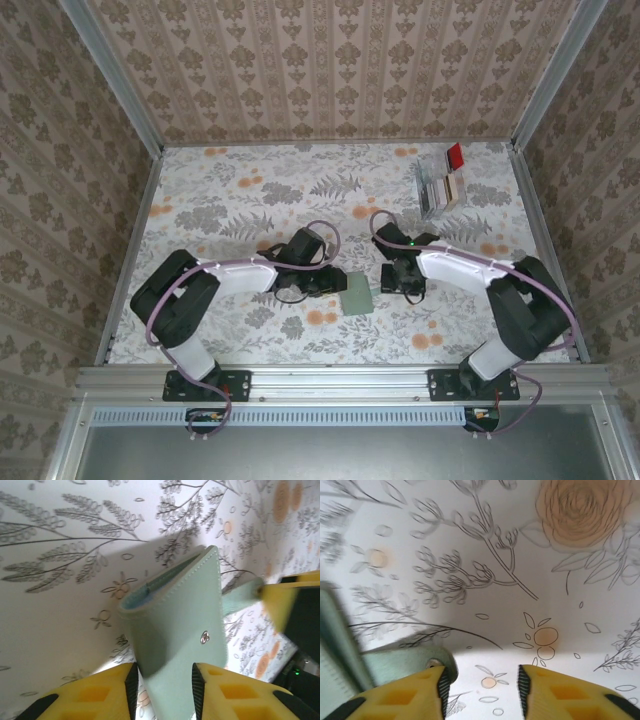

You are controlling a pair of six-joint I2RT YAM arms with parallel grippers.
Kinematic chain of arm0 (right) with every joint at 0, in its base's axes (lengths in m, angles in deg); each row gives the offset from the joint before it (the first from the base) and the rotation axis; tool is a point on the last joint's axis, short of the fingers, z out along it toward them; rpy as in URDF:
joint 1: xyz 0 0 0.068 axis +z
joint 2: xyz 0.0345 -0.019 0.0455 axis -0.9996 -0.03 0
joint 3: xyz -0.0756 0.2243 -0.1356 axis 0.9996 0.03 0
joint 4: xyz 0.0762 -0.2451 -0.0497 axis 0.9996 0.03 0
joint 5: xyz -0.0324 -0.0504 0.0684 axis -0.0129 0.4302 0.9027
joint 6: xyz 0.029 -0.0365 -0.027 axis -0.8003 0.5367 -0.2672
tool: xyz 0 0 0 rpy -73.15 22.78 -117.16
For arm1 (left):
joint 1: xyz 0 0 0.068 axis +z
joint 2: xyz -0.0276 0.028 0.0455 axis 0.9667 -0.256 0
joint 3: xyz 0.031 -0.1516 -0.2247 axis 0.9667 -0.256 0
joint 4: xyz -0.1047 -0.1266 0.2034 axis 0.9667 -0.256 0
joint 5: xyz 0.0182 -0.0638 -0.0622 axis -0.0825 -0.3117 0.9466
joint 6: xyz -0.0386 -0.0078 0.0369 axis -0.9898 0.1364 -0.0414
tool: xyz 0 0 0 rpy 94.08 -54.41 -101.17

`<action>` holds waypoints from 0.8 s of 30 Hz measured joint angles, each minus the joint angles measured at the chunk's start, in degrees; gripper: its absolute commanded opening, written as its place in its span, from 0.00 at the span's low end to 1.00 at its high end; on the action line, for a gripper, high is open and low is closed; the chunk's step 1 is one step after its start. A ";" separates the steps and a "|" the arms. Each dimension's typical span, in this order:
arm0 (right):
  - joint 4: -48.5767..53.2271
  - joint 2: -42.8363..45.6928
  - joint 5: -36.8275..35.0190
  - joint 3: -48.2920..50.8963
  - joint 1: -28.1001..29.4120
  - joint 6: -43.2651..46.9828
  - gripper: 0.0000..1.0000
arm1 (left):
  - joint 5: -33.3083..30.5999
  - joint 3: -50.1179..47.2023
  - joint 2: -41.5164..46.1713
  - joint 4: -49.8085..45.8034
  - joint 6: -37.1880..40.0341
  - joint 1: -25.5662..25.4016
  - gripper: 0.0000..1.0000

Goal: Put the credit cards into the card holder
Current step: Place the card holder at the center of the table, then move the storage box to the center of the table.

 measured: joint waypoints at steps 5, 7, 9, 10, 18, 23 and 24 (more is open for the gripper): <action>-1.07 10.45 3.28 -3.48 -9.60 1.81 0.57 | -3.74 1.70 3.85 -5.66 3.41 0.07 0.52; -2.54 13.92 4.57 -5.07 -15.15 2.69 0.66 | -5.03 2.27 6.01 -6.67 4.37 0.31 0.56; -4.04 15.85 6.34 -6.95 -20.92 4.20 0.74 | -6.27 2.40 7.96 -6.95 5.09 0.85 0.58; -4.72 16.02 7.19 -7.85 -23.23 4.61 0.77 | -6.75 2.45 8.48 -7.08 5.27 1.16 0.58; -8.94 0.59 17.51 -22.29 -41.75 7.54 0.81 | -8.07 2.71 9.14 -7.19 6.75 4.33 0.64; -8.26 -12.22 18.43 -31.74 -46.36 9.81 0.62 | -8.04 3.52 9.14 -7.28 7.45 5.77 0.64; -7.78 -14.05 18.27 -33.29 -46.69 10.34 0.58 | -8.02 3.63 9.14 -7.28 7.58 6.10 0.64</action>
